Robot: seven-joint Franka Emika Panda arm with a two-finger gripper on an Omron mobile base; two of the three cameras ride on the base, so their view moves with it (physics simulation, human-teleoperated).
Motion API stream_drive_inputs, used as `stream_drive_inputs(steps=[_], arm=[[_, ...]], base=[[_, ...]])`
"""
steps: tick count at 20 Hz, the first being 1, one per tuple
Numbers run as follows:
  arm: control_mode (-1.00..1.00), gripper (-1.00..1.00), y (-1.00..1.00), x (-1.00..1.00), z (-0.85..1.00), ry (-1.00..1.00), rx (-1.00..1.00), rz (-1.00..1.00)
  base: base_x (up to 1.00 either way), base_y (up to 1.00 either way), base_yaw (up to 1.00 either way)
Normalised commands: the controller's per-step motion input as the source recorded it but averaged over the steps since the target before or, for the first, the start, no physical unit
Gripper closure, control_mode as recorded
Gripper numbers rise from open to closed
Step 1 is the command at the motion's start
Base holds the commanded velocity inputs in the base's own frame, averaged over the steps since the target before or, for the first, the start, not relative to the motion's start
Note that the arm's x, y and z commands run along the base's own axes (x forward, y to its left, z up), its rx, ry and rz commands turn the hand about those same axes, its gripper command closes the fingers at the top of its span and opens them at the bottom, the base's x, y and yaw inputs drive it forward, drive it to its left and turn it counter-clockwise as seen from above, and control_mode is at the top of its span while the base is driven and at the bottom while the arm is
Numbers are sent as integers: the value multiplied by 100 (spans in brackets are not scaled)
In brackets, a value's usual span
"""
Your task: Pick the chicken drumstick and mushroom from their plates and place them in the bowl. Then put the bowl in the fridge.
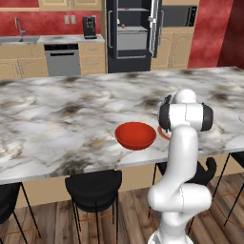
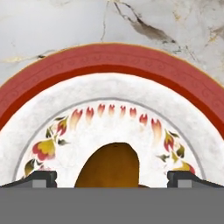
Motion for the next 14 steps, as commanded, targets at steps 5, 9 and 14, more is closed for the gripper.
stream_drive_inputs(steps=[5, 9, 14], arm=[[-100, 100, 0, -1, -10, -1, 0, -1], [-100, 100, 1, -17, 0, -3, 0, -10], [-100, 100, -3, -24, 7, 0, 6, -3]], base=[[0, 0, 0], [0, 0, 0], [0, 0, 0]])
